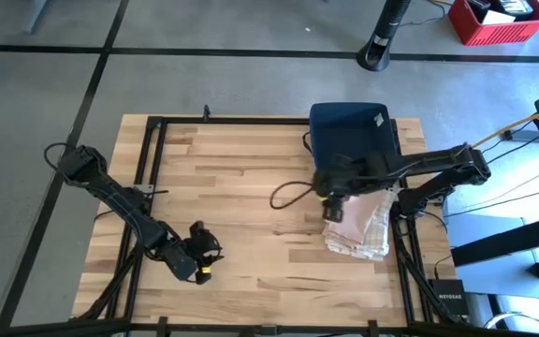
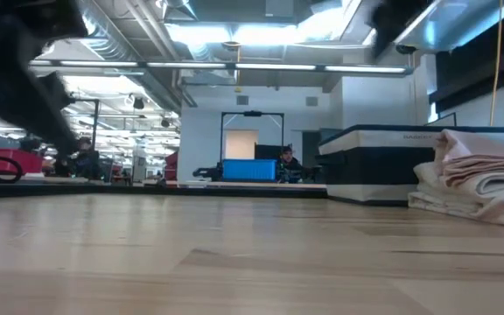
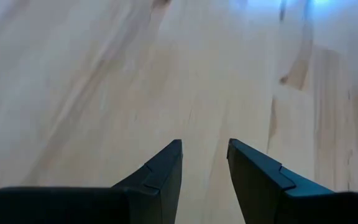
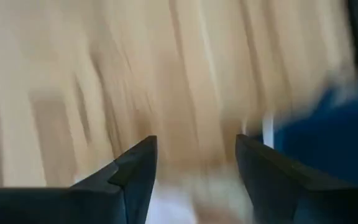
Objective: Fold towel
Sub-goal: Move the stacked towels to the center of the table
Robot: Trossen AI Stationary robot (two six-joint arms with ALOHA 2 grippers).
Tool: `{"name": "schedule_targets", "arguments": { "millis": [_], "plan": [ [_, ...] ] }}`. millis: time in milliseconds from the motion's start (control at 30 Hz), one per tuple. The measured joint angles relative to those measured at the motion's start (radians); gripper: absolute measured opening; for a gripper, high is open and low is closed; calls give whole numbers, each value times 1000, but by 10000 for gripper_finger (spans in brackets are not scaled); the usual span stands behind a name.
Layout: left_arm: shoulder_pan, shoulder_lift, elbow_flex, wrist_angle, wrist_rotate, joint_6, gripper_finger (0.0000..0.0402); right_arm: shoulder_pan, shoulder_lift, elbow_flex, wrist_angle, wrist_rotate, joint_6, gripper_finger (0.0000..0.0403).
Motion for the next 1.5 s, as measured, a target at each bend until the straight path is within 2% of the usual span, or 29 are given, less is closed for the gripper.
{"name": "schedule_targets", "arguments": {
  "millis": [133, 300, 533, 667, 767, 867, 1000, 1100, 1200, 1333, 1500],
  "plan": [
    [73, -54, 22, 2, 31, 154, 122, -11, -58, -81, 362, -16, -168, 213],
    [191, -184, 20, 5, 32, 383, 87, -66, -128, -249, 673, -138, -252, 170],
    [365, -404, -88, 89, 66, 584, 9, -148, -264, -475, 868, -269, -240, 91],
    [450, -550, -188, 173, 132, 648, 7, -145, -378, -563, 894, -277, -205, 45],
    [486, -654, -251, 213, 146, 646, 6, -138, -472, -610, 864, -282, -120, 12],
    [492, -720, -285, 212, 149, 626, 2, -108, -520, -623, 628, -283, -1, 7],
    [491, -741, -300, 209, 150, 618, 6, -44, -500, -625, 318, -312, 200, 4],
    [491, -732, -301, 211, 150, 617, 4, 27, -437, -625, 195, -357, 317, 4],
    [490, -731, -301, 201, 150, 615, 2, 81, -346, -624, 78, -347, 374, 3],
    [490, -731, -301, 205, 150, 611, 6, 107, -191, -625, -17, -308, 360, 3],
    [490, -730, -301, 205, 150, 602, 5, 105, -8, -625, 40, -249, 230, 2]
  ]
}}
